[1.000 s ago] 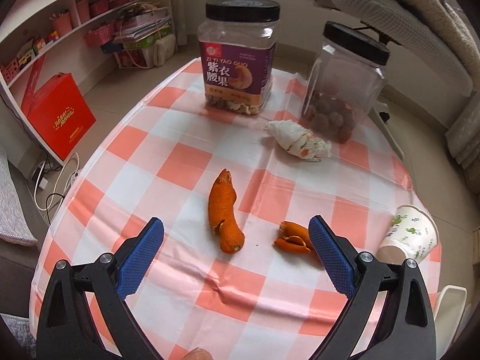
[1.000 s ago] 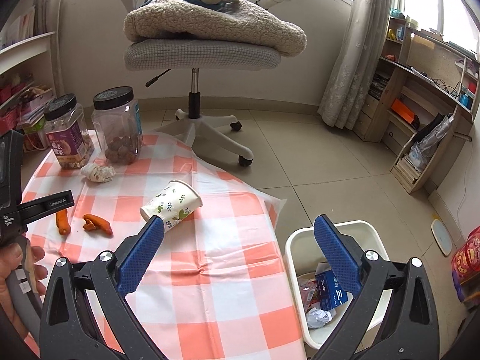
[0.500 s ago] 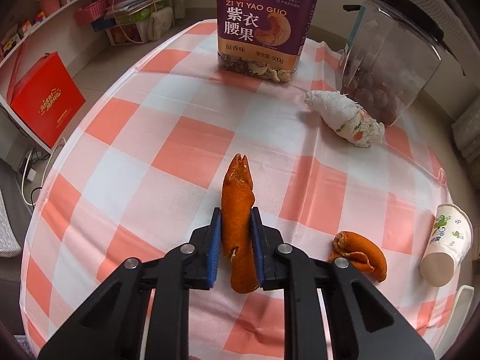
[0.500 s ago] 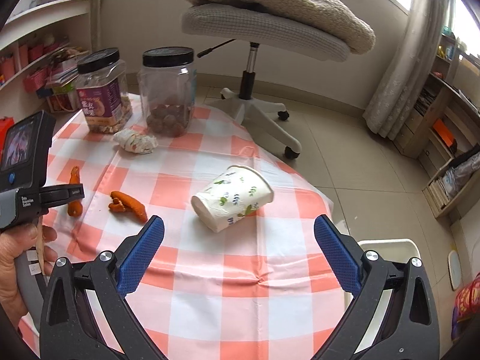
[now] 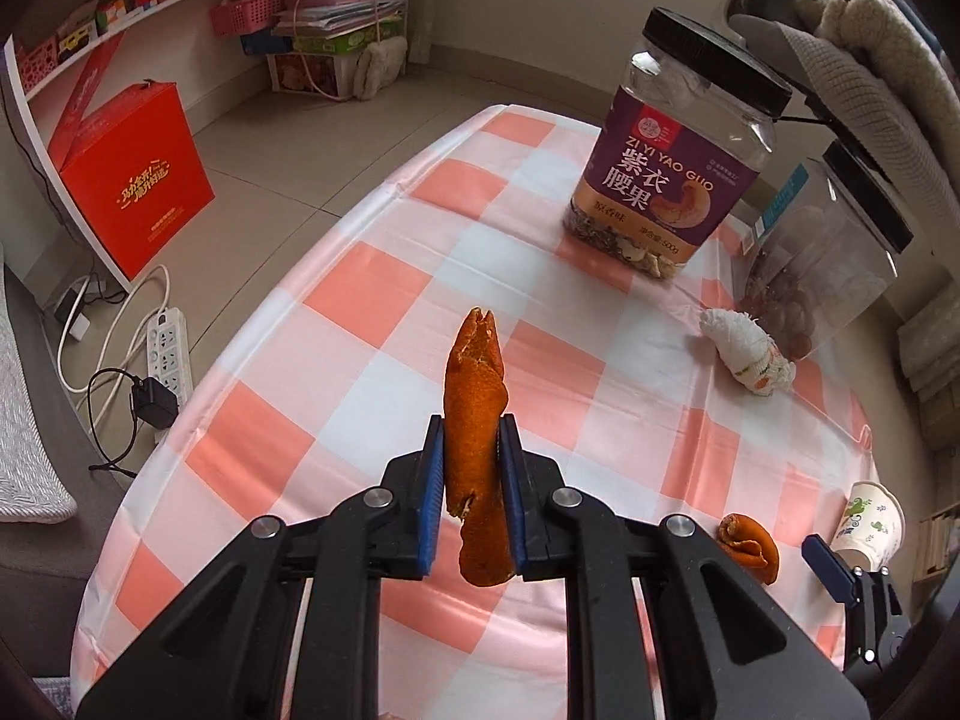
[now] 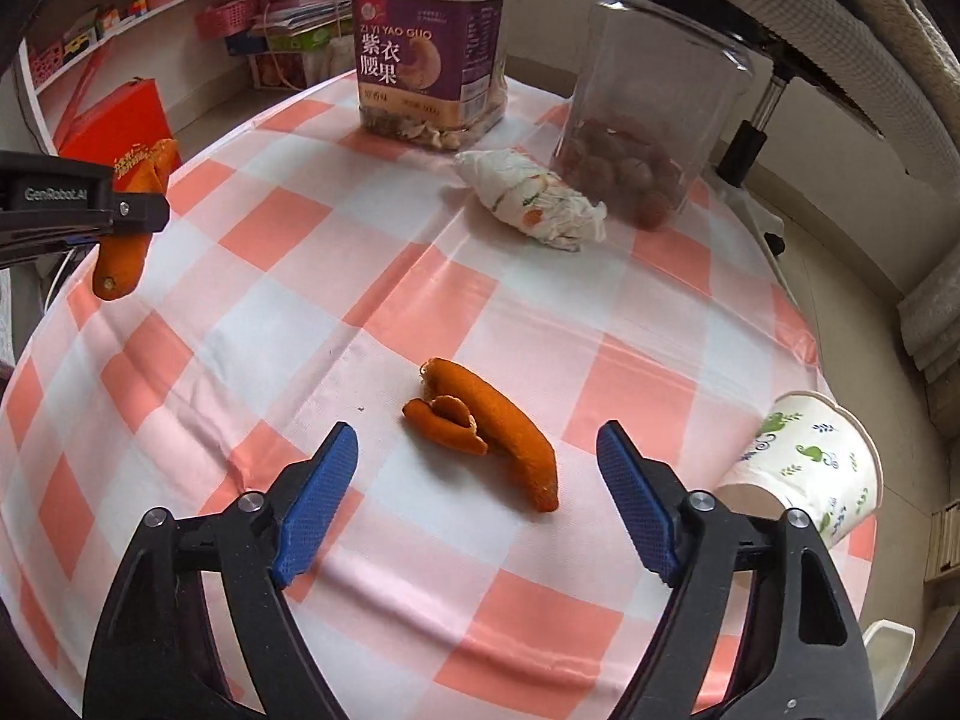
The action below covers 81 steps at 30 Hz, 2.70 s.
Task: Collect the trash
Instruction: 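Grasp the curled orange sweet-potato piece with right tool while left tool holds its piece, then lift both orange pieces and carry both tools toward the white bin, then open the right tool over the bin to drop the curled piece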
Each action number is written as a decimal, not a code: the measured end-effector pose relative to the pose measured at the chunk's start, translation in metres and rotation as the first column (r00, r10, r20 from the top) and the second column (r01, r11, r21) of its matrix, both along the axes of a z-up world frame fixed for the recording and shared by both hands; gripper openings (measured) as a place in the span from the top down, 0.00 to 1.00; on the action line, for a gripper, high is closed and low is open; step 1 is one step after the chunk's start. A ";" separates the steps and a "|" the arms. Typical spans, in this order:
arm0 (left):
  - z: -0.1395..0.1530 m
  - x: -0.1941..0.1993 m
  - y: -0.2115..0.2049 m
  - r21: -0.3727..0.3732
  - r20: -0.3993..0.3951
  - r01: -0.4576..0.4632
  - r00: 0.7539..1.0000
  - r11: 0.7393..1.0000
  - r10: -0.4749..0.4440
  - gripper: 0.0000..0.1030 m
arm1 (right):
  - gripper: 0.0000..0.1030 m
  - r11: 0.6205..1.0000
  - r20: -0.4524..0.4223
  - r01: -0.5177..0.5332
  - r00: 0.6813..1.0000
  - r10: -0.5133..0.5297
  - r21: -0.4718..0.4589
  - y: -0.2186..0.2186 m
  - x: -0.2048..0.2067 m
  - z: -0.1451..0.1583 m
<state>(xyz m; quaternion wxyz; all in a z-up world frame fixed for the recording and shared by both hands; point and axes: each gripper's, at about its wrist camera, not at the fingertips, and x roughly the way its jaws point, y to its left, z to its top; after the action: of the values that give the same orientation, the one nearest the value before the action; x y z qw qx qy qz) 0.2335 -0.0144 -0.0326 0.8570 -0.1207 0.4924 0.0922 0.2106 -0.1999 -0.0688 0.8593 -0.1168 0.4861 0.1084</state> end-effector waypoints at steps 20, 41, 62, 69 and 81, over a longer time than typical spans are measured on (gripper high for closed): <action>0.057 -0.069 -0.020 0.057 0.122 0.101 0.987 0.993 -0.107 0.83 | 0.89 0.977 0.107 0.131 0.983 -0.150 0.166 -0.024 -0.065 0.077; 0.135 -0.173 -0.090 0.142 0.325 0.290 0.889 0.947 -0.321 0.83 | 0.89 0.930 0.282 0.272 0.898 -0.338 0.248 -0.083 -0.175 0.156; 0.131 -0.195 -0.218 0.154 0.346 0.477 0.795 0.866 -0.499 0.83 | 0.89 0.853 0.340 0.458 0.784 -0.520 0.249 -0.195 -0.215 0.159; 0.123 -0.206 -0.259 0.160 0.335 0.541 0.757 0.826 -0.561 0.83 | 0.89 0.798 0.323 0.549 0.730 -0.602 0.247 -0.240 -0.226 0.156; 0.113 -0.222 -0.327 0.150 0.326 0.641 0.686 0.752 -0.650 0.83 | 0.57 0.640 0.304 0.727 0.569 -0.764 0.249 -0.327 -0.256 0.151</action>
<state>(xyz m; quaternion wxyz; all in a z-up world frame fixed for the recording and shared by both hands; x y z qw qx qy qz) 0.0112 -0.3418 0.0808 0.9105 0.0559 0.3373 -0.2328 -0.0458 -0.5274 0.0819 0.9059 0.1215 0.3066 -0.2658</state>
